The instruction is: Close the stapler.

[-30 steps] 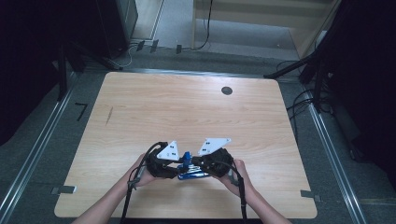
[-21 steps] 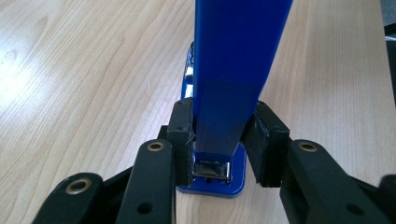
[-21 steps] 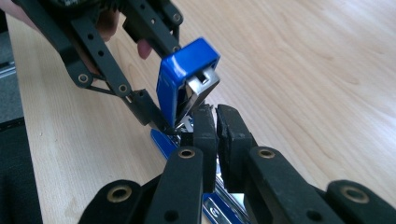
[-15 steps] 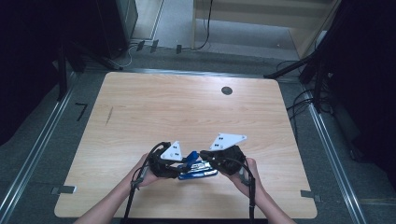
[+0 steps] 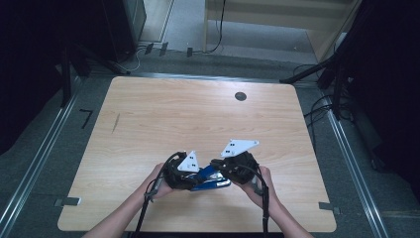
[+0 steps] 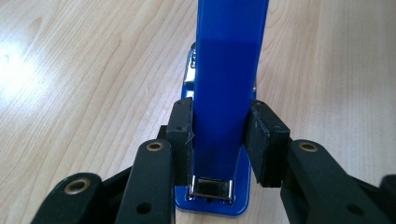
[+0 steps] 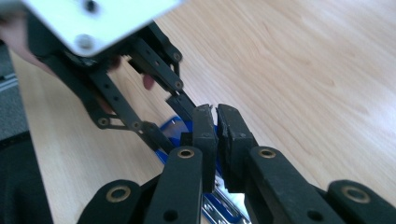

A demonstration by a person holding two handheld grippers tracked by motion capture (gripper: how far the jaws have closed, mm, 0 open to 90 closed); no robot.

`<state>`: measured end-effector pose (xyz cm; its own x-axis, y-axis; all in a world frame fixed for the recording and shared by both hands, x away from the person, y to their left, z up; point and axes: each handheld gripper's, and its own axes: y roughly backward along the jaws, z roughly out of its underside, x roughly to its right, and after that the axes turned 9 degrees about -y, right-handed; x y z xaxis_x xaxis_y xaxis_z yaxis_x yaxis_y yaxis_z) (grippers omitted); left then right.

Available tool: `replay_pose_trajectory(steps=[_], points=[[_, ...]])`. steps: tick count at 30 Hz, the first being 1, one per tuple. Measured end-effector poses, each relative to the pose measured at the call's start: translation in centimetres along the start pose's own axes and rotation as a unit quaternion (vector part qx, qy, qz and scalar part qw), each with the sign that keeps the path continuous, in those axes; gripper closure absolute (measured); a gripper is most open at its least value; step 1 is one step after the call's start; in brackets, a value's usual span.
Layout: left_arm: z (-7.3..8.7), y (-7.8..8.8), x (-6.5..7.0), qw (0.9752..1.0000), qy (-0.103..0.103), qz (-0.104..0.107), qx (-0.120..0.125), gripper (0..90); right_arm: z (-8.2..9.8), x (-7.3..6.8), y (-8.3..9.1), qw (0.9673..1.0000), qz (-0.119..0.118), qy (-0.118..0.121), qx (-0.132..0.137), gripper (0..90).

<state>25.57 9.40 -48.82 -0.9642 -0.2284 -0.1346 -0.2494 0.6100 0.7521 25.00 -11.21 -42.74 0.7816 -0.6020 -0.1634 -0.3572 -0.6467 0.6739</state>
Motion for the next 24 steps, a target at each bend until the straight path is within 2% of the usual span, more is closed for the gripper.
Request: replay_pose_trajectory(steps=[2, 3, 4, 5, 6, 7, 10, 11, 14, 15, 17, 21, 24], points=[[0.1, 0.0, -0.1, 0.9999, 0.006, 0.009, 0.004, 64.0, 0.2, 0.3, -0.3, 0.9999, 0.006, -0.002, -0.01, 87.3], [0.2, 0.0, -0.3, 0.9999, 0.01, 0.01, 0.0, 56.7, 0.6, 0.7, -0.6, 0.9995, 0.014, -0.008, -0.028, 87.3], [0.2, 0.0, -0.3, 0.9999, 0.01, 0.01, 0.0, 52.4, 0.8, 1.0, -0.8, 0.9992, 0.015, -0.014, -0.034, 87.3], [0.3, 0.2, -0.4, 0.9999, 0.014, 0.006, 0.0, 49.2, 1.1, 1.2, -1.1, 0.9986, 0.019, -0.022, -0.045, 87.3], [0.3, 0.2, -0.4, 0.9999, 0.014, 0.006, 0.0, 46.4, 1.1, 1.2, -1.1, 0.9986, 0.019, -0.022, -0.045, 87.3], [0.4, 0.4, -0.6, 0.9998, 0.019, -0.002, -0.001, 42.0, 1.5, 2.0, -1.6, 0.9976, 0.024, -0.028, -0.058, 87.3], [0.5, 0.6, -0.7, 0.9997, 0.025, -0.007, -0.001, 35.6, 1.9, 2.6, -2.0, 0.9963, 0.028, -0.038, -0.072, 87.3], [0.7, 0.8, -0.9, 0.9994, 0.033, -0.009, -0.003, 33.6, 2.3, 2.9, -2.3, 0.9952, 0.03, -0.045, -0.082, 87.3], [0.9, 1.1, -1.1, 0.9993, 0.034, -0.015, -0.006, 25.2, 2.3, 3.1, -2.3, 0.9953, 0.026, -0.046, -0.081, 87.3], [1.1, 1.3, -1.2, 0.9986, 0.047, -0.023, -0.003, 22.6, 2.3, 3.2, -2.2, 0.9945, 0.024, -0.054, -0.086, 87.3], [1.3, 1.6, -1.4, 0.9979, 0.056, -0.032, -0.003, 17.5, 2.4, 3.4, -2.1, 0.9937, 0.025, -0.06, -0.091, 87.4], [1.7, 2.0, -1.7, 0.9967, 0.069, -0.044, -0.002, 13.7, 2.7, 3.6, -2.4, 0.992, 0.029, -0.067, -0.103, 87.4], [2.0, 2.5, -2.0, 0.9955, 0.079, -0.053, 0.0, 12.6, 2.8, 3.6, -2.4, 0.9923, 0.029, -0.066, -0.101, 87.7]])
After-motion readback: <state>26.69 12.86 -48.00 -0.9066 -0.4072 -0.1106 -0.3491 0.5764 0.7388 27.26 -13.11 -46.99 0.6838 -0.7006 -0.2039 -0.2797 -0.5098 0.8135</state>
